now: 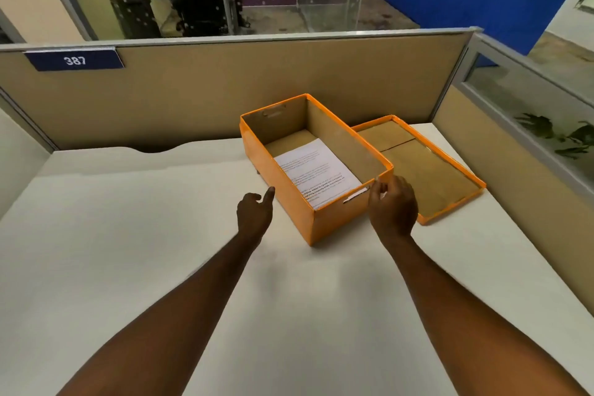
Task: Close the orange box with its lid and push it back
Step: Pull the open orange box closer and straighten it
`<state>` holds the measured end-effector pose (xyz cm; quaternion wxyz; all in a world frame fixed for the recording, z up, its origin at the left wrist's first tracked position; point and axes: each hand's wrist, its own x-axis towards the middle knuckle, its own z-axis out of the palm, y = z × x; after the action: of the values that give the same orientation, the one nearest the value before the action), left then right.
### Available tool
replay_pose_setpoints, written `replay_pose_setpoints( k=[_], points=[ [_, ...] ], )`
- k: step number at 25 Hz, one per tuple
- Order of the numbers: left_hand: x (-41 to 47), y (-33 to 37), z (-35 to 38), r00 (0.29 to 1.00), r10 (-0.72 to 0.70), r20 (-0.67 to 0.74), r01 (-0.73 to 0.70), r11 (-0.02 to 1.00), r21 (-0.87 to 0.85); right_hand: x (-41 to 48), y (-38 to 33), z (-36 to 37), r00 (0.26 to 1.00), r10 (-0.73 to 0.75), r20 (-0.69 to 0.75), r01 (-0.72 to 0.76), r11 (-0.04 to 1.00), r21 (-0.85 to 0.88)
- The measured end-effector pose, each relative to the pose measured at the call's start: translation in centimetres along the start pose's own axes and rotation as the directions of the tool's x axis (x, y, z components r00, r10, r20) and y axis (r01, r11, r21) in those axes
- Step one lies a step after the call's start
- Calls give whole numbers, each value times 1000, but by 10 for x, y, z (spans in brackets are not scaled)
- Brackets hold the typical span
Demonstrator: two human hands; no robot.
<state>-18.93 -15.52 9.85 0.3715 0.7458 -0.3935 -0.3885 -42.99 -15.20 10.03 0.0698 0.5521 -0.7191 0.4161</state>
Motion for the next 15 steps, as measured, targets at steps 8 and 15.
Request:
replay_pose_setpoints(
  k=[8,15],
  points=[
    [47,45,39,964,-216,-154,214,976,-24,131,5,70,907,76,414,-40,995,-94],
    [80,47,69,941,-336,-25,333,939,-82,169,35,136,702,185,688,-23,971,-238]
  ],
)
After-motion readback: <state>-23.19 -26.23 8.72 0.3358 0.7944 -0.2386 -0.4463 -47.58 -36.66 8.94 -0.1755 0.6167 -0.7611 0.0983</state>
